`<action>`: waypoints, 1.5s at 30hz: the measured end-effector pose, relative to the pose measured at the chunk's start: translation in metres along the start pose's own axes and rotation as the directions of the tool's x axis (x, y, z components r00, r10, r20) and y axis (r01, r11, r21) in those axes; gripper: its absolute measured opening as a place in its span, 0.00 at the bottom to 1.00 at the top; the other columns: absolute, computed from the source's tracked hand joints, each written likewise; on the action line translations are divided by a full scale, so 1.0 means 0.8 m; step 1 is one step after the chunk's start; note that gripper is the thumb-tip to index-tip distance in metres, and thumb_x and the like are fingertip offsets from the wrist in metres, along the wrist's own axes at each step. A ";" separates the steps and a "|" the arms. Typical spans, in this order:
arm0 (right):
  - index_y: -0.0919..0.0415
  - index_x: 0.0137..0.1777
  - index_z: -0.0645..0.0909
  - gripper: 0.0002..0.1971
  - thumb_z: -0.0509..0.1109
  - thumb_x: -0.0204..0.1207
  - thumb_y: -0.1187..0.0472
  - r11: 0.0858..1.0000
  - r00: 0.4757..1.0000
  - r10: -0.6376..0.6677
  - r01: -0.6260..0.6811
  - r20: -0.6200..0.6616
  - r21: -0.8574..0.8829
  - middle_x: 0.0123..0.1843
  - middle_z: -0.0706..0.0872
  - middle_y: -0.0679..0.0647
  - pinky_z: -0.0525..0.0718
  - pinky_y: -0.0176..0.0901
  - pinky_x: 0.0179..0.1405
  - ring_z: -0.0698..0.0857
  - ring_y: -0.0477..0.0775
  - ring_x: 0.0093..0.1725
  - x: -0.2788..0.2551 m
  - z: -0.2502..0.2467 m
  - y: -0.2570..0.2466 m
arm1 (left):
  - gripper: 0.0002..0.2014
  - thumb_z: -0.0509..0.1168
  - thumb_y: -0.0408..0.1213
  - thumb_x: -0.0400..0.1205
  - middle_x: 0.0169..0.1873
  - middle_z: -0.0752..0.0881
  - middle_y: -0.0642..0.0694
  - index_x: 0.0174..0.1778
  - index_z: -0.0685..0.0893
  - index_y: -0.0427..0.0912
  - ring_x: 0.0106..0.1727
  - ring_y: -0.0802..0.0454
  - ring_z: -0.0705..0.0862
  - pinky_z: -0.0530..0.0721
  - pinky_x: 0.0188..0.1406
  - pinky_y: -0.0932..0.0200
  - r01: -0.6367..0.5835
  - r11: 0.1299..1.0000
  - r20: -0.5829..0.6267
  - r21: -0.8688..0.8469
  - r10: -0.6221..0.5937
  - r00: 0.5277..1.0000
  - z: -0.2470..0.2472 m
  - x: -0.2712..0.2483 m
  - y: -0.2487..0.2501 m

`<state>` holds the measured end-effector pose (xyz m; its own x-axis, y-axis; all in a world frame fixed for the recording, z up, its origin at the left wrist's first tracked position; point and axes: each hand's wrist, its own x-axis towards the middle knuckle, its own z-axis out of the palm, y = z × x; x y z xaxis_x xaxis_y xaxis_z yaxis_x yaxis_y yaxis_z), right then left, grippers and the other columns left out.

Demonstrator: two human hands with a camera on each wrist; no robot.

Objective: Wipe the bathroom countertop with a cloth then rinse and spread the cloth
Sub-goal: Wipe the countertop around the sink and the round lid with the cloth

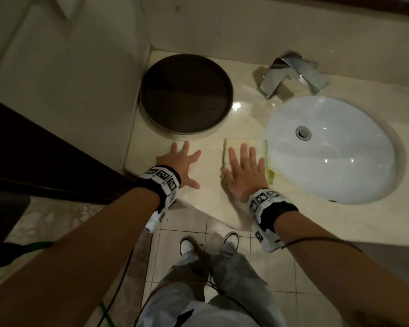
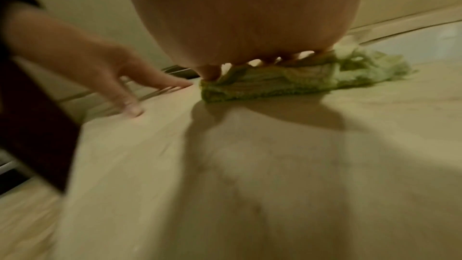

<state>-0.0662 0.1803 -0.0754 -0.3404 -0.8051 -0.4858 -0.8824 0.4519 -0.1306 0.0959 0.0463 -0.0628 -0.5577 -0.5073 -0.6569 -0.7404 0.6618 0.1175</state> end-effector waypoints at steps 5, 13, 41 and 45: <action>0.46 0.83 0.29 0.31 0.35 0.84 0.39 0.970 0.974 -0.220 0.224 0.053 -0.098 0.83 0.25 0.56 0.35 0.65 0.81 0.26 0.61 0.81 -0.043 0.031 -0.023 | 0.38 0.58 0.65 0.80 0.84 0.38 0.52 0.83 0.47 0.64 0.85 0.41 0.41 0.63 0.76 0.31 0.014 0.998 -0.034 -0.068 -0.016 0.999 -0.003 -0.004 0.002; 0.43 0.83 0.30 0.31 0.34 0.85 0.38 0.920 0.936 -0.337 0.350 0.104 -0.176 0.83 0.24 0.49 0.33 0.60 0.82 0.25 0.55 0.82 -0.022 0.016 0.009 | 0.21 0.57 0.45 0.85 0.74 0.73 0.48 0.76 0.72 0.50 0.73 0.45 0.72 0.72 0.70 0.47 0.032 0.974 -0.371 -0.226 -0.117 0.921 -0.045 -0.004 0.017; 0.49 0.86 0.36 0.31 0.39 0.86 0.42 0.986 0.986 -0.162 0.159 -0.051 -0.058 0.87 0.33 0.54 0.37 0.64 0.82 0.33 0.59 0.84 0.129 -0.074 0.052 | 0.27 0.45 0.48 0.89 0.85 0.45 0.50 0.85 0.47 0.56 0.84 0.40 0.50 0.58 0.81 0.39 0.172 0.983 -0.026 -0.065 -0.174 0.984 -0.097 0.074 0.030; 0.49 0.86 0.36 0.32 0.39 0.85 0.42 0.986 0.986 -0.161 0.158 -0.050 -0.050 0.86 0.33 0.55 0.37 0.65 0.82 0.32 0.60 0.84 0.072 -0.033 0.034 | 0.31 0.49 0.50 0.88 0.85 0.42 0.48 0.85 0.45 0.53 0.84 0.38 0.47 0.56 0.81 0.39 0.157 0.985 -0.001 -0.068 -0.157 0.988 -0.096 0.077 0.029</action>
<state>-0.1187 0.1363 -0.0837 -0.2097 -0.8855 -0.4147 -0.9405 0.2987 -0.1622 0.0157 -0.0117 -0.0433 -0.4345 -0.6055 -0.6668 -0.8424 0.5352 0.0630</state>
